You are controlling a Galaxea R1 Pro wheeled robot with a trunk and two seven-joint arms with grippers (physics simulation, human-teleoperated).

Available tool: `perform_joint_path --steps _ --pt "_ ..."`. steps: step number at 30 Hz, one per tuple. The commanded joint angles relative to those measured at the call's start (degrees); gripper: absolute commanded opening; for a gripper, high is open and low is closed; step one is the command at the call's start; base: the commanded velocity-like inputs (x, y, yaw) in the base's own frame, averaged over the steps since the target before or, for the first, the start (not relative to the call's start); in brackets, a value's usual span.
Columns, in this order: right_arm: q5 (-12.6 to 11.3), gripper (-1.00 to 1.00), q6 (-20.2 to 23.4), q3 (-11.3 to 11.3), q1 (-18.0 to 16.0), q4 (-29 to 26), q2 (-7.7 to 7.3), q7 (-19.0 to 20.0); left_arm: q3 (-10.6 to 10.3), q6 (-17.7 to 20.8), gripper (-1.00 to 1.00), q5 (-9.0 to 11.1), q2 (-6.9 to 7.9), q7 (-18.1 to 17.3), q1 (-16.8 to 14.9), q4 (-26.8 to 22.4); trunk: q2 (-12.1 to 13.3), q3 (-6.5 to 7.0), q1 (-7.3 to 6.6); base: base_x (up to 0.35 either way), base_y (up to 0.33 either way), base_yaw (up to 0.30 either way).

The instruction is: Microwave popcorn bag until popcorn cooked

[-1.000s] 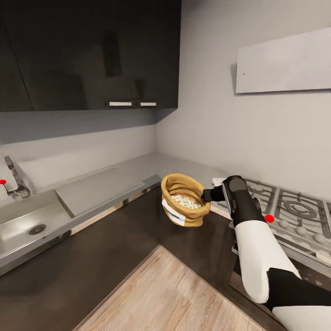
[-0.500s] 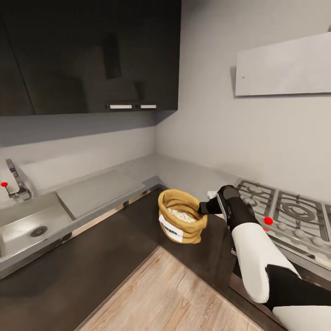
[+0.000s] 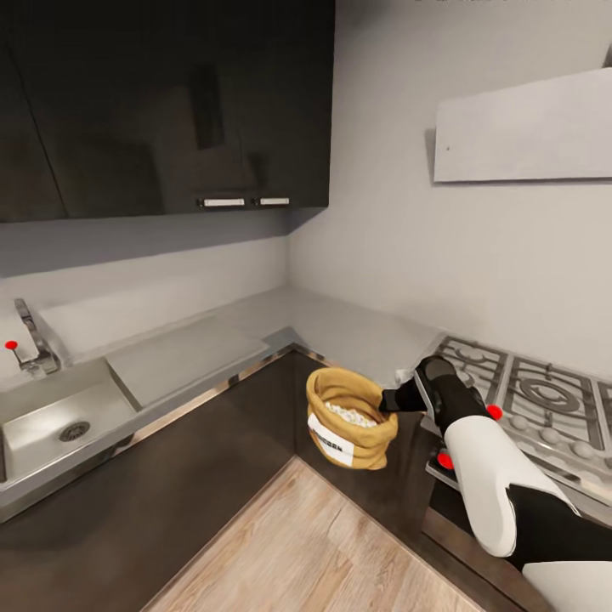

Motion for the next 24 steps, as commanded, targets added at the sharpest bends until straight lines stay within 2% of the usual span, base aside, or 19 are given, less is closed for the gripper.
perform_joint_path --steps 1,5,7,20,24 --pt "0.6 -1.0 -0.9 -0.4 0.0 0.2 0.08 0.4 0.4 -0.1 1.0 0.0 -0.04 0.0 0.0 -0.1 0.4 0.12 -0.22 0.0 0.0 0.0" --pt "0.6 -1.0 -6.1 -0.4 0.0 2.4 0.07 -0.2 0.4 -0.1 1.0 0.0 -0.02 0.0 0.0 -0.1 2.0 0.84 -1.09 0.0 0.0 0.0" --pt "0.6 -1.0 -7.1 -0.4 0.0 2.8 0.07 -0.1 0.4 -0.1 1.0 0.0 -0.04 0.0 0.0 -0.1 2.8 1.19 -1.53 0.0 0.0 0.0" --pt "0.7 -1.0 -7.4 -0.5 0.0 3.1 -0.02 0.2 0.3 -0.1 1.0 -0.1 0.02 0.0 0.0 0.0 8.0 3.53 -4.39 0.0 0.0 0.0" --pt "0.7 -1.0 -7.4 -0.5 0.0 3.1 -0.64 0.3 0.3 -0.1 1.0 -0.1 0.04 0.0 0.0 -0.1 9.6 4.25 -5.27 0.0 0.0 0.0"
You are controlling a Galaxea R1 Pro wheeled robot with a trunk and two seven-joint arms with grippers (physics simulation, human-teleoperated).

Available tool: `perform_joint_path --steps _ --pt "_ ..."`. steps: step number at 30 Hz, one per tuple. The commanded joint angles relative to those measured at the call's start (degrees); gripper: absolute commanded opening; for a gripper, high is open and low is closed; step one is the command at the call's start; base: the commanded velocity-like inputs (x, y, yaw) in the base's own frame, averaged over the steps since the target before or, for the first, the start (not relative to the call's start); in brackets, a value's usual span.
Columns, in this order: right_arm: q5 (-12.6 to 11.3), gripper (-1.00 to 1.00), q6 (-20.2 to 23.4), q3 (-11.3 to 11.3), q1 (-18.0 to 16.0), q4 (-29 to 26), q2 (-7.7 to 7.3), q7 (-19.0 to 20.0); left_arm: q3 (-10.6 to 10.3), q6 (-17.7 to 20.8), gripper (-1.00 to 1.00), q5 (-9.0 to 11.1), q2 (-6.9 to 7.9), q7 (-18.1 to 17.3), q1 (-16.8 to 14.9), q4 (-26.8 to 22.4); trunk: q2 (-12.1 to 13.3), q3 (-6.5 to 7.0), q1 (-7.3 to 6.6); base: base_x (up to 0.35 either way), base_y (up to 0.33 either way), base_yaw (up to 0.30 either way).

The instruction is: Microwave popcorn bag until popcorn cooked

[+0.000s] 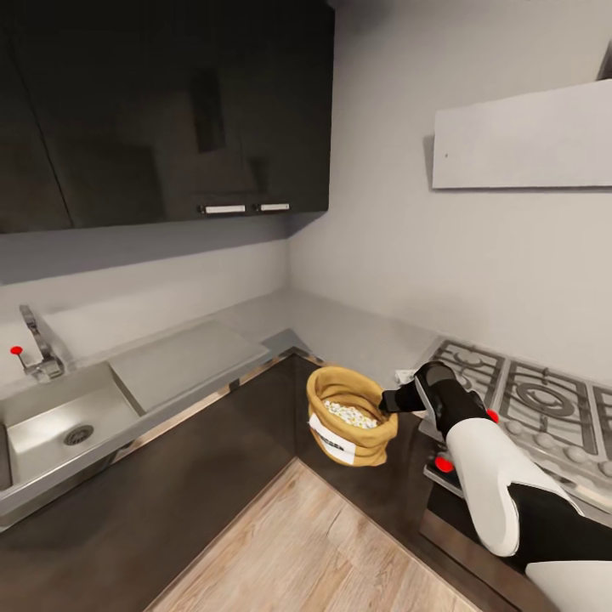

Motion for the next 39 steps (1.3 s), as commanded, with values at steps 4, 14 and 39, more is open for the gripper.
perform_joint_path --steps 4,14,39 --pt "0.6 -1.0 0.3 -0.5 0.0 -0.1 -0.09 0.4 0.4 -0.1 1.0 0.0 -0.02 0.0 0.0 -0.1 1.6 0.64 -0.87 0.0 0.0 0.0" --pt "0.7 -1.0 0.7 -0.5 0.0 -0.1 -0.14 0.1 0.4 -0.1 1.0 0.0 -0.02 0.0 0.0 -0.1 5.6 2.44 -3.07 0.0 0.0 0.0" --pt "1.2 -1.0 0.9 -0.4 0.0 -0.1 -0.9 0.3 0.5 -0.1 1.0 0.1 -0.11 0.0 0.0 0.0 15.6 6.93 -8.56 0.0 0.0 0.0"
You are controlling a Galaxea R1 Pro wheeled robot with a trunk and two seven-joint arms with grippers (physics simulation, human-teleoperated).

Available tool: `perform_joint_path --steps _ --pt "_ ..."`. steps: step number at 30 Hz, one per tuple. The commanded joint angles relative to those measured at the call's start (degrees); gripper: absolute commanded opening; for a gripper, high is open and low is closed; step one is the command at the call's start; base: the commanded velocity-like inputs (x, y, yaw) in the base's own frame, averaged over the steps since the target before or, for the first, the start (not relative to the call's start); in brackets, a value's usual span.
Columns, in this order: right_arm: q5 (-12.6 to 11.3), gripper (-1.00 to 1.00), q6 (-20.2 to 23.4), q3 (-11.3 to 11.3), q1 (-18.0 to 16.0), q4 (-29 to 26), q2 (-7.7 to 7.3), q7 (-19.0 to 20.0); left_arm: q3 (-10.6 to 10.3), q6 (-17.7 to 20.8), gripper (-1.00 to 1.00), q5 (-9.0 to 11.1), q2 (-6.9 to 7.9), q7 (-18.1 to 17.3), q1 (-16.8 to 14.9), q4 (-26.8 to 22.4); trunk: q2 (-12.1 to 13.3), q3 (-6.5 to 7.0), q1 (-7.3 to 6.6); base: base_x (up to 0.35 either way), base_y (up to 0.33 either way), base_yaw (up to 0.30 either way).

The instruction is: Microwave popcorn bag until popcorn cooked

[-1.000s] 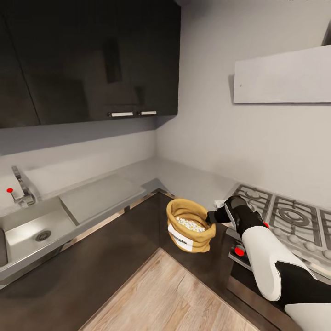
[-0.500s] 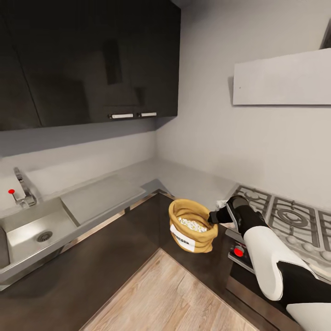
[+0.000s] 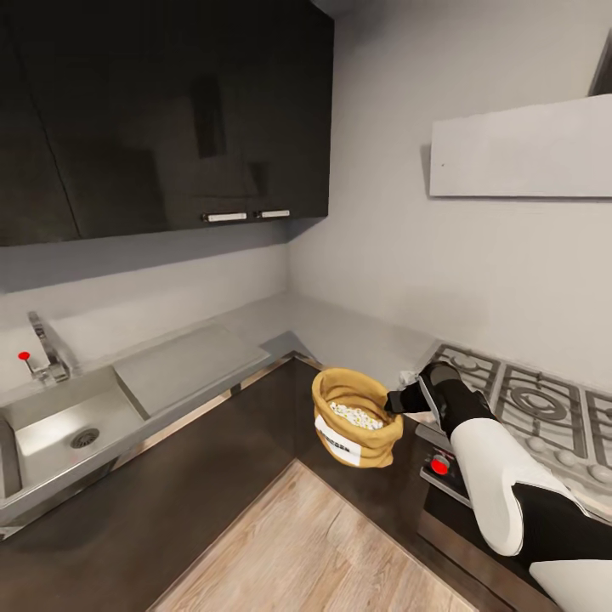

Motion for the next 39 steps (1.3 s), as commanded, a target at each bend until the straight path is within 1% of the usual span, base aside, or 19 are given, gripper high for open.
perform_joint_path --steps 1,7,18,19,22,24,27,32,39 --pt "0.6 -1.0 0.1 -0.3 0.0 -0.1 0.02 0.5 0.4 0.0 1.0 0.0 -0.03 0.0 0.0 -0.1 0.3 0.07 -0.19 0.0 0.0 0.0" --pt "0.6 -1.0 0.1 -0.3 0.0 -0.1 -0.28 0.5 0.5 -0.1 1.0 0.0 -0.03 0.1 0.0 -0.2 2.7 1.15 -1.51 0.0 0.0 0.0" --pt "0.7 -1.0 0.1 -0.1 0.0 0.0 -0.29 0.4 0.4 -0.1 1.0 0.0 -0.03 0.1 0.0 -0.2 2.7 1.15 -1.51 0.0 0.0 0.0" --pt "1.2 -1.0 0.2 -0.1 0.0 0.0 -0.29 0.5 0.5 -0.2 1.0 0.0 -0.03 0.1 0.0 -0.2 2.7 1.15 -1.51 0.0 0.0 0.0" --pt "1.7 -1.0 0.2 -0.1 0.0 0.1 -0.29 0.5 0.6 -3.4 1.0 0.0 -0.07 0.1 0.0 -0.2 2.7 1.15 -1.51 0.0 0.0 0.0" --pt "1.7 -1.0 0.2 -0.1 0.0 0.1 -0.29 0.5 0.5 -4.3 1.0 0.0 0.04 0.1 0.0 -0.1 2.7 1.15 -1.51 0.0 0.0 0.0" --pt "1.8 -1.0 0.2 -0.1 0.0 1.3 -0.32 0.5 0.3 -4.4 1.0 0.3 0.14 0.0 0.0 0.2 2.7 1.15 -1.51 -0.002 0.0 0.0" --pt "1.9 -1.0 0.2 0.0 0.0 1.6 -0.31 0.4 0.8 -4.4 1.0 0.8 0.14 -0.1 0.0 0.3 2.7 1.15 -1.51 -0.227 0.073 0.0" --pt "1.9 -1.0 0.2 0.0 0.0 1.7 -0.29 0.4 0.9 -4.4 1.0 0.8 0.06 0.0 0.0 0.3 2.7 1.15 -1.51 -0.308 0.123 0.0"
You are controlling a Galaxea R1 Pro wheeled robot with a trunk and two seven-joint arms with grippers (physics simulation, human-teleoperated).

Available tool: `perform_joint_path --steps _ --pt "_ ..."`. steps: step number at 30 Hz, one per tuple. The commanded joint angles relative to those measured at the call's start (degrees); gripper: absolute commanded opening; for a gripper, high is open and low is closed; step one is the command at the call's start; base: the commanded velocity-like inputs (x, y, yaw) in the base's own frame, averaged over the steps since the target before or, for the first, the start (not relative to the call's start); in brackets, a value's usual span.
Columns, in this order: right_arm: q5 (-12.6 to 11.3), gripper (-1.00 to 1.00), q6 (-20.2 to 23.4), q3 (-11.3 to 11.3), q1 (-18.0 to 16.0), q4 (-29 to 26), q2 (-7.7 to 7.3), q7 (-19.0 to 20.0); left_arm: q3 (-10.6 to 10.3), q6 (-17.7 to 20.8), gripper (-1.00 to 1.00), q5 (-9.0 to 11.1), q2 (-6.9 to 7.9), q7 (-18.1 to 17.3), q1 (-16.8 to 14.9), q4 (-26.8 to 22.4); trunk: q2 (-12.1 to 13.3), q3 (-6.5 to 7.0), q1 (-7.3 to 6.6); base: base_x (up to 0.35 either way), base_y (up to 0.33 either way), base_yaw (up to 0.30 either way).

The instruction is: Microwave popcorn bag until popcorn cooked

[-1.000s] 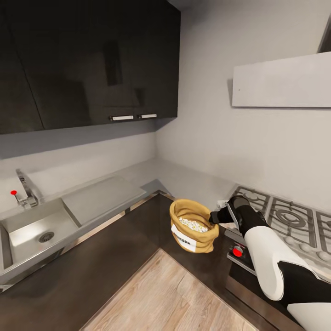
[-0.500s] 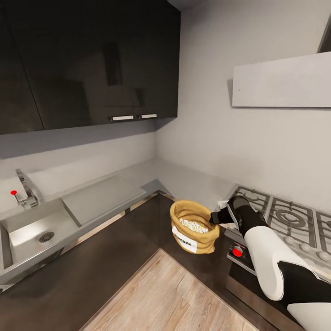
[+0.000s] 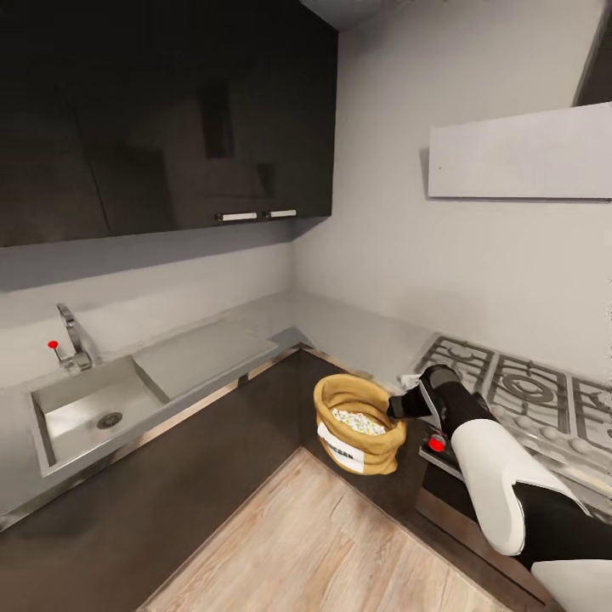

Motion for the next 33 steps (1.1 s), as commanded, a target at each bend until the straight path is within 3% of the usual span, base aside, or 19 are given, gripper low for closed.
perform_joint_path --steps 1,7,13,15,17,33 --pt "0.6 -1.0 0.1 -0.3 0.0 -0.1 0.04 0.5 0.4 -0.1 1.0 -0.1 -0.03 0.0 0.0 0.0 -0.1 -0.04 -0.01 -0.31 0.145 0.0" --pt "0.7 -1.0 0.1 -0.3 0.0 -0.1 0.04 0.5 0.3 0.0 1.0 -0.3 -0.06 0.0 0.0 0.1 -0.1 -0.04 -0.01 -0.311 0.15 -0.015" --pt "0.8 -1.0 0.1 -0.2 0.0 -0.1 0.04 0.3 0.2 0.0 1.0 -0.5 -0.03 0.0 0.0 0.1 -0.1 -0.04 -0.01 -0.302 0.174 -0.236" --pt "1.8 -1.0 0.1 -0.2 0.0 -0.1 0.06 0.3 0.1 0.0 1.0 -0.6 -0.03 0.0 0.0 0.1 -0.1 -0.04 -0.01 -0.219 0.158 -0.284" --pt "3.4 -1.0 0.1 -0.2 0.0 -0.1 0.12 0.4 0.0 0.0 1.0 -0.7 -0.03 0.0 0.0 0.1 -0.1 -0.04 -0.01 -0.047 0.036 -0.285" --pt "3.6 -1.0 0.2 -0.5 0.0 -0.1 -0.13 0.4 0.1 0.0 1.0 -0.6 0.06 0.0 0.0 0.1 -0.1 -0.04 -0.01 -0.002 0.002 -0.286"
